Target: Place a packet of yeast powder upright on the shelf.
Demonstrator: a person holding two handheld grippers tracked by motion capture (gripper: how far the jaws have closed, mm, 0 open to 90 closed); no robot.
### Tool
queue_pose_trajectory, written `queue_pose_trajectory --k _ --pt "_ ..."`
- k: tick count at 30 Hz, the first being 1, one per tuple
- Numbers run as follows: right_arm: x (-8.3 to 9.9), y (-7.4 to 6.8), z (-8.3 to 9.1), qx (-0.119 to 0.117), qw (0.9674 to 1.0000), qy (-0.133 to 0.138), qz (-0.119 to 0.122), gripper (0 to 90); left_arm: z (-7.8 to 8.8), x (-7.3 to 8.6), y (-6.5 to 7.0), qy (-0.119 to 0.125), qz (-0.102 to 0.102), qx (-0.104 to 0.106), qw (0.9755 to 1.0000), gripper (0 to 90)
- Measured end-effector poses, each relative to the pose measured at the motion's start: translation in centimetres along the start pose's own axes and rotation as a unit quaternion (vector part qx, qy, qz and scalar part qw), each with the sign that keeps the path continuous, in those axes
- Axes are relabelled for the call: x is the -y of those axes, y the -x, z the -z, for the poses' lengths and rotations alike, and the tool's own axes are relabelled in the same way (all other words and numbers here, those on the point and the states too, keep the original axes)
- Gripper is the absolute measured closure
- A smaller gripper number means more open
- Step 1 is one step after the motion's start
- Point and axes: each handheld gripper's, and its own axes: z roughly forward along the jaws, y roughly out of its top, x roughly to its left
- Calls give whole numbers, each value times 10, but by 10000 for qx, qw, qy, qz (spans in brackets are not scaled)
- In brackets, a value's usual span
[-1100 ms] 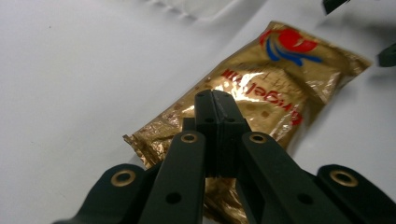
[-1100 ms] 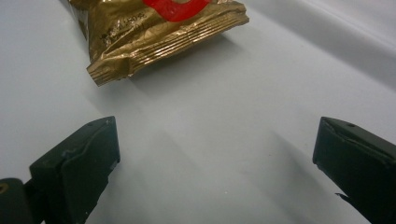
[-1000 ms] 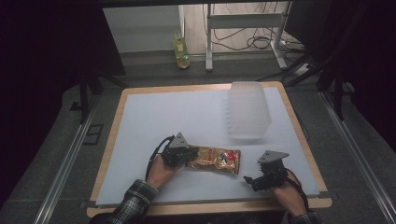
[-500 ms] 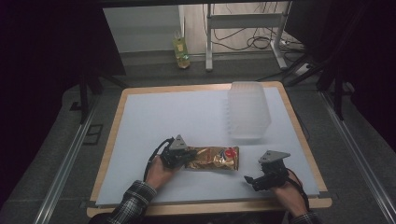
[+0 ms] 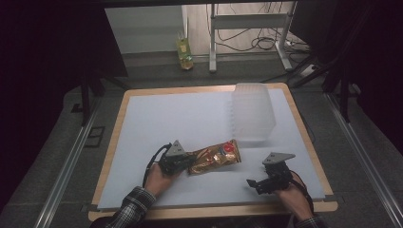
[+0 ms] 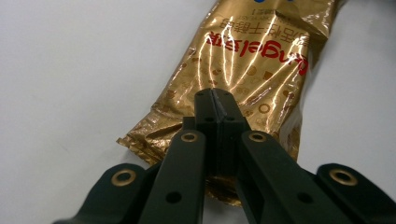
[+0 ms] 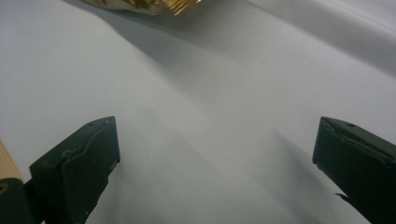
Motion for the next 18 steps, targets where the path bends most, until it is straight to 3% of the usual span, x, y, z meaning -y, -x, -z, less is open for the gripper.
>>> queue_pose_trajectory --k 5,8,17,18 --pt "-8 0 -2 -188 9998 35 -108 8 2 3 0 24 49 9 10000 900" --pt "-19 -1 -6 -430 9989 50 -195 8 3 5 0 47 150 37 9999 900" --pt "-43 -2 -22 -559 9980 -243 -189 8 6 7 2 50 160 30 9999 900" --pt "-50 -1 -26 -659 9972 -288 -208 8 7 8 3 46 132 11 9999 900"
